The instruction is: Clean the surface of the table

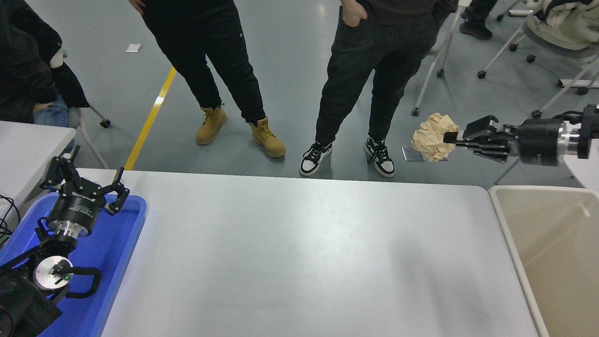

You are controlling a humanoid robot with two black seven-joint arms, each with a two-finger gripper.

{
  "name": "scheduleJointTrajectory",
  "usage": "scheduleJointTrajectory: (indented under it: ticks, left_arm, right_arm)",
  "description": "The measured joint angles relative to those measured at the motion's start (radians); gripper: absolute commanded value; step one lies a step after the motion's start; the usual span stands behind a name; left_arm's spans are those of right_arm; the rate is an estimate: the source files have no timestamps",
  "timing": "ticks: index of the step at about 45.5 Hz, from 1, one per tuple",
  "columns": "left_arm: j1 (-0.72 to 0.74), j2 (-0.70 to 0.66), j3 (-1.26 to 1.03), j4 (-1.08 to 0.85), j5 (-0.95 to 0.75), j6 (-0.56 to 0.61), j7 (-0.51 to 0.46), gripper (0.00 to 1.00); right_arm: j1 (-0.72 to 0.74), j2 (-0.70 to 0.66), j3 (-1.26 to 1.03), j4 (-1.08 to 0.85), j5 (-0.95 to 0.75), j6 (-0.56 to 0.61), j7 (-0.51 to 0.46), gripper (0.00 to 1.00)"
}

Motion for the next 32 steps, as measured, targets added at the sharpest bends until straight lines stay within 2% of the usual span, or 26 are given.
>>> scheduleJointTrajectory:
  ticks: [12, 18, 32]
  left_arm:
    - [0.0, 0.0, 0.0, 0.0, 0.0, 0.0, 0.0, 1.0]
    - [0.0, 0.0, 0.0, 0.0, 0.0, 0.0, 0.0, 1.0]
    - [0.0, 0.0, 0.0, 0.0, 0.0, 0.0, 0.0, 1.0]
  right_arm:
    - [-0.152, 0.063, -0.001, -0.316, 0.086, -0.005, -0.004, 0.0]
    - [-0.207, 0.075, -0.002, -0.389, 0.113, -0.021, -0.031, 0.0]
    - [-0.33, 0.088, -0.001, -0.505, 0.208, -0.083, -0.236, 0.0]
